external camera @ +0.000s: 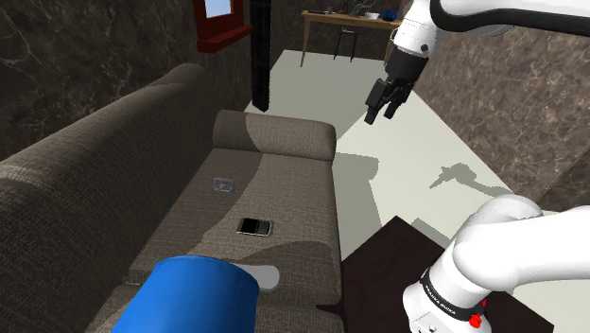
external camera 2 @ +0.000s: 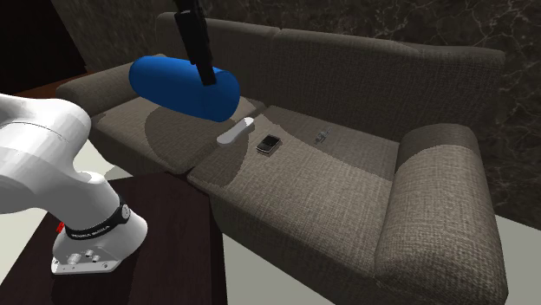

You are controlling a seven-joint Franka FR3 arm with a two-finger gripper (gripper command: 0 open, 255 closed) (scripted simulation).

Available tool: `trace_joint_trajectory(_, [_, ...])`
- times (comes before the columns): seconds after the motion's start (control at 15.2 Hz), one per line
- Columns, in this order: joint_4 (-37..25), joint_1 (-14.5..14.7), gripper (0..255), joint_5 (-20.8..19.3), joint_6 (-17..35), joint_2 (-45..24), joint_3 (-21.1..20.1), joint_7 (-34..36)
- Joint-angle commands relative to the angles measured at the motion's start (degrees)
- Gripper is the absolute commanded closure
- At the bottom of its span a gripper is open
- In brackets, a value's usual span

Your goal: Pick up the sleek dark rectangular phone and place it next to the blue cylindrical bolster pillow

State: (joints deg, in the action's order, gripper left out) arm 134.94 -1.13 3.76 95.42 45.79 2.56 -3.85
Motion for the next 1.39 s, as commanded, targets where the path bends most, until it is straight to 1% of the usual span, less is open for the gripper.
trace_joint_trajectory(0.0, [0.0,0.0,0,0.0,0.0,0.0,0.0,0.0])
trace_joint_trajectory(0.33, [4.17,2.41,0,1.13,8.43,-4.9,-2.54,-0.87])
trace_joint_trajectory(0.66, [6.83,4.81,0,2.08,16.97,-11.42,-5.13,-1.69])
trace_joint_trajectory(0.99, [7.91,7.02,0,2.64,25.38,-19.4,-7.76,-2.35])
trace_joint_trajectory(1.32, [7.4,8.88,0,2.41,33.36,-28.57,-10.44,-2.64])
